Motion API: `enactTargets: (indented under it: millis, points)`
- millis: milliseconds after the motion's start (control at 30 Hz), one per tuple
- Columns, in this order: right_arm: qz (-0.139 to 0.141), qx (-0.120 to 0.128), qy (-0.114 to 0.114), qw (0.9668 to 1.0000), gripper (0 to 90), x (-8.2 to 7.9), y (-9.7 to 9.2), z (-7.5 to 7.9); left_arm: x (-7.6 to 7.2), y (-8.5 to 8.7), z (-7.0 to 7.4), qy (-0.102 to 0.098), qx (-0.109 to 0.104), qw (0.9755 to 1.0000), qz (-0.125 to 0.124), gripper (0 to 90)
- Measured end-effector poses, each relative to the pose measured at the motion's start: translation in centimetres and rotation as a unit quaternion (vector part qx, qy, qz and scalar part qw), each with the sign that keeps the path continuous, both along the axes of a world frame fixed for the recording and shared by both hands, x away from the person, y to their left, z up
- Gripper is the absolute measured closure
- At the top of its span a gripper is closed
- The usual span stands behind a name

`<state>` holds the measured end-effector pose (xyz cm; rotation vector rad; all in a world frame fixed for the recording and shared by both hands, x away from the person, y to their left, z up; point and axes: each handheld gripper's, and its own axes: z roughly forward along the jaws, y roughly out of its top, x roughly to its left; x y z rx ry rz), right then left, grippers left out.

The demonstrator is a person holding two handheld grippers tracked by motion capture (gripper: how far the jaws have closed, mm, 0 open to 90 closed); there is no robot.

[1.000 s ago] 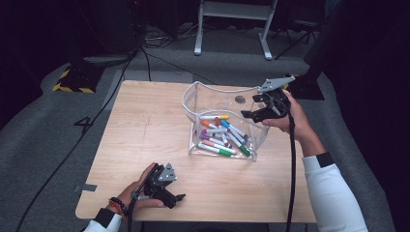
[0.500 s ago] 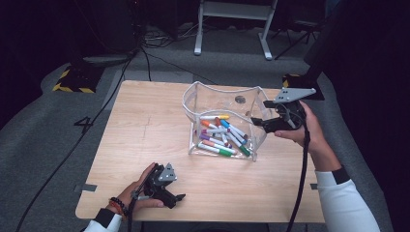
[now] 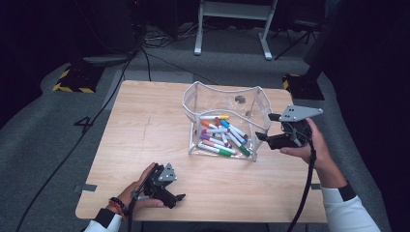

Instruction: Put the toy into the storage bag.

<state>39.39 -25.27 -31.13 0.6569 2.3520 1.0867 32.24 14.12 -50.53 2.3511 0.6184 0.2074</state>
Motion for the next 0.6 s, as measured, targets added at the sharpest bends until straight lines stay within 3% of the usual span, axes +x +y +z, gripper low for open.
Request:
enactTargets:
  millis: [367, 600]
  points:
    - [0.0, -0.002, -0.001, 1.0, 22.3, -1.8, -1.1, -2.3, 0.0, 0.0, 0.0, 0.0, 0.0, 1.0, 0.0, 0.5]
    - [-0.004, -0.022, 0.009, 0.9997, 22.1, -2.2, -1.5, -4.4, 0.0, 0.0, 0.0, -0.001, 0.0, 1.0, 0.0, 0.5]
